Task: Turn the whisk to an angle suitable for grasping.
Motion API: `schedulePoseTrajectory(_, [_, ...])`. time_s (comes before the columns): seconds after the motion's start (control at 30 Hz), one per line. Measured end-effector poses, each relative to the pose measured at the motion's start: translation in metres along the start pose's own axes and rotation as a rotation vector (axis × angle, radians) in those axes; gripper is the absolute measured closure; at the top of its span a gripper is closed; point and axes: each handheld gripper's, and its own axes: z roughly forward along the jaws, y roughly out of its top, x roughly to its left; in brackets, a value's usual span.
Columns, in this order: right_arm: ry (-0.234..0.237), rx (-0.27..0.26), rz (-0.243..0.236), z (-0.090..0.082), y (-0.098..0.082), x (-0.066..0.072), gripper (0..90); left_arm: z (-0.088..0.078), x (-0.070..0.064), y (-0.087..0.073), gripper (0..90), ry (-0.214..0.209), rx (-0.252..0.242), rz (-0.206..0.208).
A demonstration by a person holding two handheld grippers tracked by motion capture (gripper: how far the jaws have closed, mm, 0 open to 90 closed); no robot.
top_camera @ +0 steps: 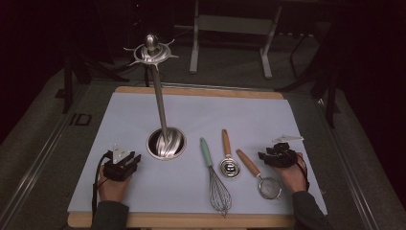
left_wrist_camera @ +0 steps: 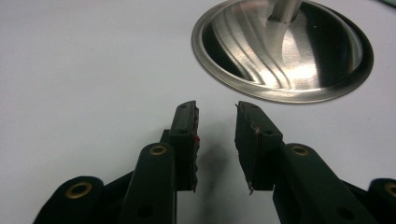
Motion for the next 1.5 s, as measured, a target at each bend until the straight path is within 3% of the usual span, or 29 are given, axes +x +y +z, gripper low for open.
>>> schedulePoseTrajectory(0.07, [0.011,0.004,-0.011,-0.001,0.003,0.002,53.5,0.0,0.0,0.0,69.7,-0.002,-0.003,0.001])
schedulePoseTrajectory(0.1, [0.055,0.024,-0.038,-0.003,0.012,0.01,54.6,-0.001,0.0,0.0,69.7,-0.008,-0.009,-0.001])
schedulePoseTrajectory(0.2, [0.079,0.041,-0.088,-0.004,0.023,0.019,54.8,-0.001,0.001,0.0,69.6,-0.019,-0.01,-0.005])
schedulePoseTrajectory(0.37, [0.123,0.059,-0.116,-0.004,0.037,0.032,54.6,-0.001,0.004,0.001,69.6,-0.036,-0.011,-0.029])
schedulePoseTrajectory(0.57, [0.179,0.066,-0.149,0.002,0.053,0.048,55.7,-0.002,0.007,0.001,69.5,-0.007,-0.008,-0.036])
schedulePoseTrajectory(0.73, [0.246,0.079,-0.18,0.009,0.063,0.073,58.0,-0.003,0.007,-0.001,68.4,-0.008,-0.012,-0.04])
schedulePoseTrajectory(0.83, [0.253,0.09,-0.19,0.011,0.066,0.081,57.9,-0.003,0.004,-0.001,68.3,-0.002,-0.011,-0.017])
schedulePoseTrajectory(0.93, [0.26,0.105,-0.214,0.018,0.073,0.098,57.8,-0.003,0.0,-0.002,68.2,0.004,-0.009,0.017])
schedulePoseTrajectory(1.13, [0.294,0.128,-0.241,0.029,0.079,0.122,54.7,-0.004,0.003,-0.002,67.9,-0.002,-0.025,-0.015])
schedulePoseTrajectory(1.33, [0.297,0.179,-0.277,0.043,0.085,0.144,47.8,-0.004,0.003,-0.003,67.8,0.0,-0.025,-0.018])
schedulePoseTrajectory(1.5, [0.296,0.2,-0.252,0.051,0.088,0.151,44.9,-0.004,0.003,-0.003,67.8,-0.003,-0.025,-0.019])
